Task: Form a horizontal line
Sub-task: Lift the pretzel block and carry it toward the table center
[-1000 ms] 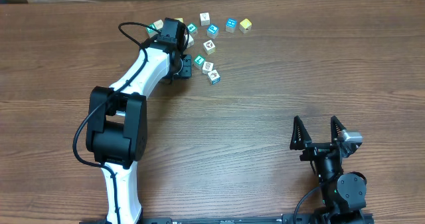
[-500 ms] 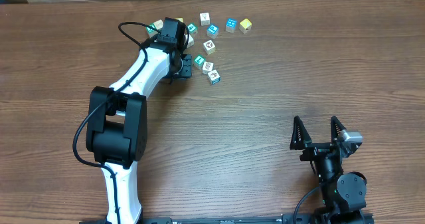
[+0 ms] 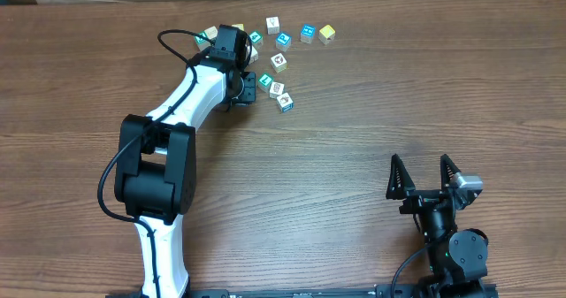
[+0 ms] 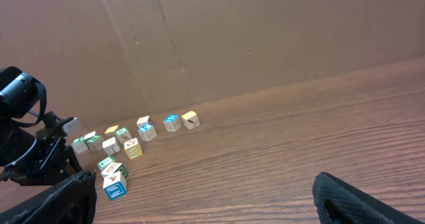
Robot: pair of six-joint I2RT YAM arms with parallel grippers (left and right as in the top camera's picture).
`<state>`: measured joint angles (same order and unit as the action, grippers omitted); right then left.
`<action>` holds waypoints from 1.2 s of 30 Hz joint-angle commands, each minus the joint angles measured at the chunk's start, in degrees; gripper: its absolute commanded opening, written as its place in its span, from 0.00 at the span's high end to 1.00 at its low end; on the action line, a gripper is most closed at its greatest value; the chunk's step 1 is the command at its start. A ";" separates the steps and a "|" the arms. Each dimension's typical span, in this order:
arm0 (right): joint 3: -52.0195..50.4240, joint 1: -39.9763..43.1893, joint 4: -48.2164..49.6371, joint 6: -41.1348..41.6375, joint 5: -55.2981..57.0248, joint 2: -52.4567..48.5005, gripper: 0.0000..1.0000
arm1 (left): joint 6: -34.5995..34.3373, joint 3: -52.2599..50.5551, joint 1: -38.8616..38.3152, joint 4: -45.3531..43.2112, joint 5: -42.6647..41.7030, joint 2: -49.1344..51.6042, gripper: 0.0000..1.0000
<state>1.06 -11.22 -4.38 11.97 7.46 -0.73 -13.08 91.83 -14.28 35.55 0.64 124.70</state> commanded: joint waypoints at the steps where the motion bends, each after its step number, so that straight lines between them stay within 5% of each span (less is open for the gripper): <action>1: -0.61 0.37 0.22 0.00 -0.20 0.57 0.00 | 0.61 -0.61 -0.11 -0.15 -0.09 0.68 0.69; 6: -0.61 0.37 0.22 0.00 -0.20 0.57 0.00 | 0.37 -0.33 -0.11 0.55 -0.39 0.42 0.78; 19: -0.61 0.37 0.22 0.00 -0.20 0.57 0.00 | -5.86 -0.04 -1.16 5.25 -0.46 -9.73 0.76; 36: -0.61 0.37 0.22 0.00 -0.20 0.57 0.00 | -19.08 -2.47 -14.21 13.84 7.52 -13.75 0.76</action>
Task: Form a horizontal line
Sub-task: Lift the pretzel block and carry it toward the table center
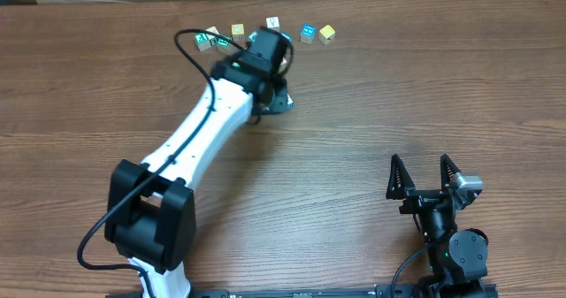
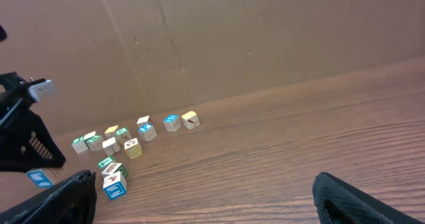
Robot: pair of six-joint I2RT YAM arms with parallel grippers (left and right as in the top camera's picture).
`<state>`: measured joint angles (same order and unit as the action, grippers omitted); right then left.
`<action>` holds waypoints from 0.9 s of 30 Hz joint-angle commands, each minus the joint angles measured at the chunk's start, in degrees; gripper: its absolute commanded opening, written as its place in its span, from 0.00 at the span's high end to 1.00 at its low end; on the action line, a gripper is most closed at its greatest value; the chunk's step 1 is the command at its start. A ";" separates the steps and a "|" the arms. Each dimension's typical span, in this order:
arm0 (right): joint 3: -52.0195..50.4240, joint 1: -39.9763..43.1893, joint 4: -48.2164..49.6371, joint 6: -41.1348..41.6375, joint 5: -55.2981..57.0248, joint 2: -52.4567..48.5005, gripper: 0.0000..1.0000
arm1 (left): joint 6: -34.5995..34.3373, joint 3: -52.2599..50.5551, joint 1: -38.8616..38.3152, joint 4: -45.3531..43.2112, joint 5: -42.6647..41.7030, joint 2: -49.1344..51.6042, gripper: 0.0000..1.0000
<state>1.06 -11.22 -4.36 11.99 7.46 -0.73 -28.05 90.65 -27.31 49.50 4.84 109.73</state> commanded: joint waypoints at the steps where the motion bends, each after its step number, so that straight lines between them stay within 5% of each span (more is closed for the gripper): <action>1: -0.61 0.37 0.20 -0.02 -0.20 0.57 0.00 | -5.11 -1.51 -1.60 -0.13 3.34 1.53 0.76; 9: -0.61 0.37 0.20 -0.02 -0.20 0.57 0.00 | -9.88 -5.05 -2.34 -2.12 3.54 3.52 0.77; 27: -0.61 0.37 0.20 -0.02 -0.20 0.57 0.00 | -3.17 -13.38 -2.29 -12.09 6.54 3.54 0.77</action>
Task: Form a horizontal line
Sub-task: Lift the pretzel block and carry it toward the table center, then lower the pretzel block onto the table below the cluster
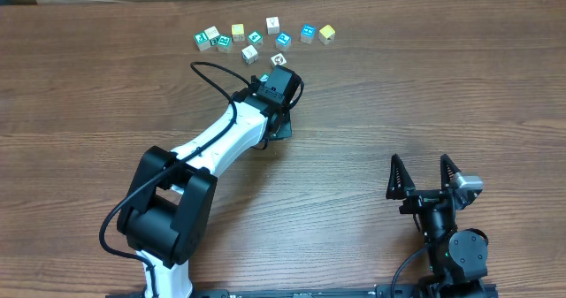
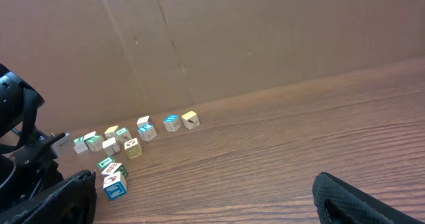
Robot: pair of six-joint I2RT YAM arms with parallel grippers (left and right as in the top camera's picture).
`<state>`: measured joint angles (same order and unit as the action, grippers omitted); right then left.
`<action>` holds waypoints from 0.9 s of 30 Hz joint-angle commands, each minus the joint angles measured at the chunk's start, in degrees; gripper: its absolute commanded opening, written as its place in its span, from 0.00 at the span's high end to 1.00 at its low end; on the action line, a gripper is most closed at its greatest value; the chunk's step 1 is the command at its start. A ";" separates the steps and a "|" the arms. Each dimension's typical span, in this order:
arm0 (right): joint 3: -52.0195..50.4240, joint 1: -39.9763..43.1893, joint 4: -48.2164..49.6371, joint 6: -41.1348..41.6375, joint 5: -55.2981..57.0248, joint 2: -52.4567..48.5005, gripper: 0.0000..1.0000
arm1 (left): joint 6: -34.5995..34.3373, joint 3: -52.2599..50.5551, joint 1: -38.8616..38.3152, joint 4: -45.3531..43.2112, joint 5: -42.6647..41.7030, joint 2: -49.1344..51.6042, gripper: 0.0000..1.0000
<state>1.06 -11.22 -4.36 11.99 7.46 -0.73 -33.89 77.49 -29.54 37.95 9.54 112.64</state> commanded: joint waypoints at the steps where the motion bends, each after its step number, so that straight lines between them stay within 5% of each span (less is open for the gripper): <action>1: -0.61 0.37 0.20 -0.02 -0.20 0.57 0.00 | 2.67 -0.26 -0.07 -0.74 1.88 0.63 0.77; 27: -0.61 0.37 0.20 -0.02 -0.20 0.57 0.00 | 1.55 -4.63 0.17 -7.28 4.85 0.63 0.77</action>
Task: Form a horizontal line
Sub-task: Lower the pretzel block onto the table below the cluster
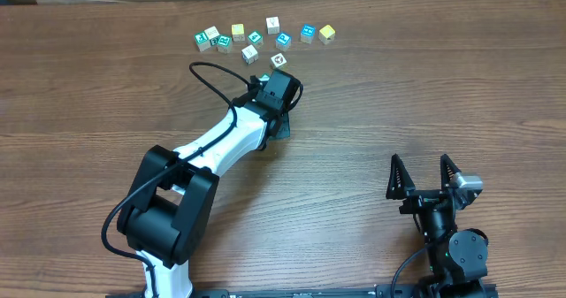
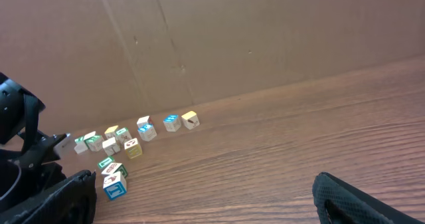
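Small lettered cubes lie in a loose row along the table's far edge, from a green one [image 1: 205, 38] to a yellow one [image 1: 327, 34], with one white cube [image 1: 279, 60] nearer. Three more cubes [image 2: 114, 176] form a short column in front of them; overhead, my left arm covers these. My left gripper [image 1: 279, 112] hangs over that spot, its jaws hidden under the wrist. My right gripper [image 1: 422, 174] stands open and empty at the near right, far from the cubes; its fingertips [image 2: 358, 197] frame the right wrist view.
A brown cardboard wall [image 2: 232, 44] rises behind the table's far edge. The left arm [image 1: 212, 148] stretches diagonally from the near left across the wooden table [image 1: 424, 95]. Its black cable [image 1: 208, 72] loops beside the wrist.
My left wrist has shifted very slightly over the three near cubes. The cubes and the right arm stand as before.
My left gripper was first at the left part of the cube cluster, then reached over its far middle. After that it stood nearer, over the three front cubes, where it stays. The right gripper stayed open at the near right throughout.
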Robot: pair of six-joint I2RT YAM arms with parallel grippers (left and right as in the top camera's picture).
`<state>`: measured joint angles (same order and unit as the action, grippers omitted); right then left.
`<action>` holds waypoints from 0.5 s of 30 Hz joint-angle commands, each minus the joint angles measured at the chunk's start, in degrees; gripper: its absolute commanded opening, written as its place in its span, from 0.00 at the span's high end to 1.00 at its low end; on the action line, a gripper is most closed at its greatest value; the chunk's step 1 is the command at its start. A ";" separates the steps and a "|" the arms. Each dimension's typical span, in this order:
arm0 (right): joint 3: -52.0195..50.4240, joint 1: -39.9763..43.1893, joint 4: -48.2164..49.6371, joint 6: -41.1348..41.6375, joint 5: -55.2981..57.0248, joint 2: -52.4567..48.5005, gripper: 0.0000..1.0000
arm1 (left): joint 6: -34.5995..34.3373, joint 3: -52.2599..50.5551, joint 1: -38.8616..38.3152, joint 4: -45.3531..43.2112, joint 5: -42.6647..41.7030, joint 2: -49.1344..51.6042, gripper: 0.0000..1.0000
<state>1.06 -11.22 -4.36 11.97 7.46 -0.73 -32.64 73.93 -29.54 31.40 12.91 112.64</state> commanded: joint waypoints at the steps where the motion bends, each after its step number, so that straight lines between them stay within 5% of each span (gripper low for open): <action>1: -0.61 0.37 0.22 0.00 -0.20 0.57 0.00 | 0.31 -1.07 0.28 -0.83 1.49 0.63 0.77; 15: -0.61 0.37 0.20 0.00 -0.20 0.57 0.00 | 0.31 -1.09 0.37 -1.57 1.46 0.63 0.75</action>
<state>1.06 -11.22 -4.40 11.97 7.46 -0.73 -32.64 73.21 -29.52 29.98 12.93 112.64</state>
